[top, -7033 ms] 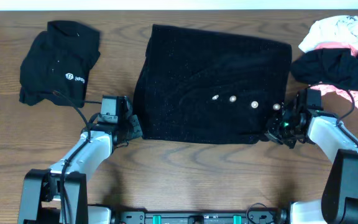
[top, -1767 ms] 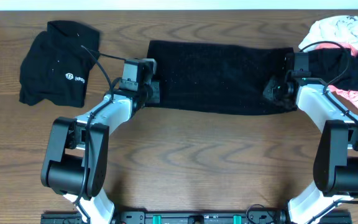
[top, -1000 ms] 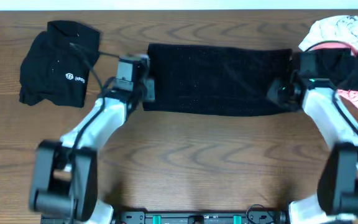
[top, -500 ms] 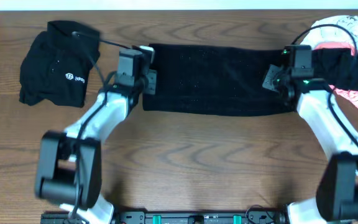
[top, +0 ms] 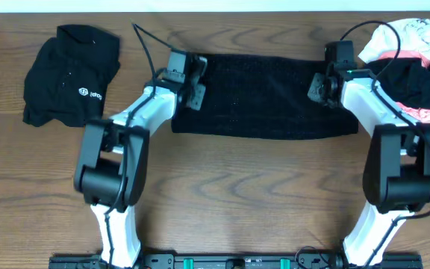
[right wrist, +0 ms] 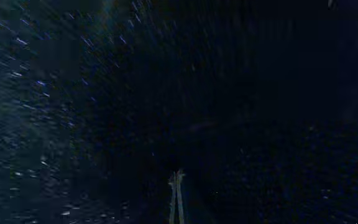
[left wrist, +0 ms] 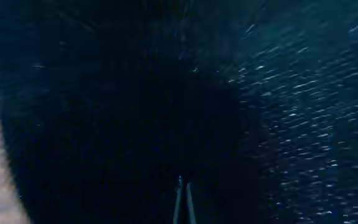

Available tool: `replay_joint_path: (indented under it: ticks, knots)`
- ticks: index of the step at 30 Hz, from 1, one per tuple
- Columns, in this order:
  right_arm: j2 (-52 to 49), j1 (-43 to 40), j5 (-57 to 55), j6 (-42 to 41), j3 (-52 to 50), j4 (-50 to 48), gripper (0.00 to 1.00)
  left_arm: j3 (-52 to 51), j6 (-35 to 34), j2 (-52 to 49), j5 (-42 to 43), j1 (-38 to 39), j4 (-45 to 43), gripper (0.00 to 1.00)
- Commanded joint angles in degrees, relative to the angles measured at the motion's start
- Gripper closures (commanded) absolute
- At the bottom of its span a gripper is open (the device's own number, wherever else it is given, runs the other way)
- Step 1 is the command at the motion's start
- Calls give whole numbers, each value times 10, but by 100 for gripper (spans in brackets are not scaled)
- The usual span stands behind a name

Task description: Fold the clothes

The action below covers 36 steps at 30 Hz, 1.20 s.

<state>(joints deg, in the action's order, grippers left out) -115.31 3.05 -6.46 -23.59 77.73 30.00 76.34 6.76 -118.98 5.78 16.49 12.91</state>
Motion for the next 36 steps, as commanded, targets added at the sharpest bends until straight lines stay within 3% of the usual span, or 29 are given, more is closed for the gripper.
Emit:
replay_joint_path:
  ticks: [1,8,17,27,36]
  knots:
    - [-13,9,-12,-12,8,13,99,3,11,-15,-9,-3,17,94]
    - [-13,39,-10,-12,7,33,99,3,5,-17,-9,-3,82,95]
    - [-20,91,-1,-27,1,62,99,1,-71,-17,-35,-31,174,94]
    - [-20,159,7,-52,2,66,99,1,-68,-13,-39,-103,197,94]
    - [14,147,-3,-59,9,63,99,1,-40,12,-39,-96,172,94]
